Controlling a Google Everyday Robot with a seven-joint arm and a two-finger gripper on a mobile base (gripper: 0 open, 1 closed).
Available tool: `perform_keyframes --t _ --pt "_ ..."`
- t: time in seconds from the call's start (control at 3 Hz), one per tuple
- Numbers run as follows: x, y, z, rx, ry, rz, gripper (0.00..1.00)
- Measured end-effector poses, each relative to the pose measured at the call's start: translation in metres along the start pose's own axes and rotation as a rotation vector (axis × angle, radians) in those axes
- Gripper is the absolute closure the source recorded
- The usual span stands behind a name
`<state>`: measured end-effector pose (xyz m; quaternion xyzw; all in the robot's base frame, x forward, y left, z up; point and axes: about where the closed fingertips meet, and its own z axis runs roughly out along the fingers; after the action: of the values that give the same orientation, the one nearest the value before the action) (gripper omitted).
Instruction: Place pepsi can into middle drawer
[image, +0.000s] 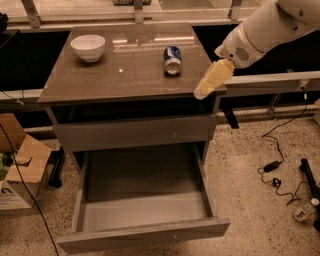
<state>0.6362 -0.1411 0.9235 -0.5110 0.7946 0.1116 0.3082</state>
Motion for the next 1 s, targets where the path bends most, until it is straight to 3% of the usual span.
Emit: perform_keyframes --t 0.67,1.0 --pt "-0.025 -0.057 0.060 0.063 -0.142 0.093 0.00" --pt "-0.033 -0.083 0.087 0.062 -0.209 0.140 0.00"
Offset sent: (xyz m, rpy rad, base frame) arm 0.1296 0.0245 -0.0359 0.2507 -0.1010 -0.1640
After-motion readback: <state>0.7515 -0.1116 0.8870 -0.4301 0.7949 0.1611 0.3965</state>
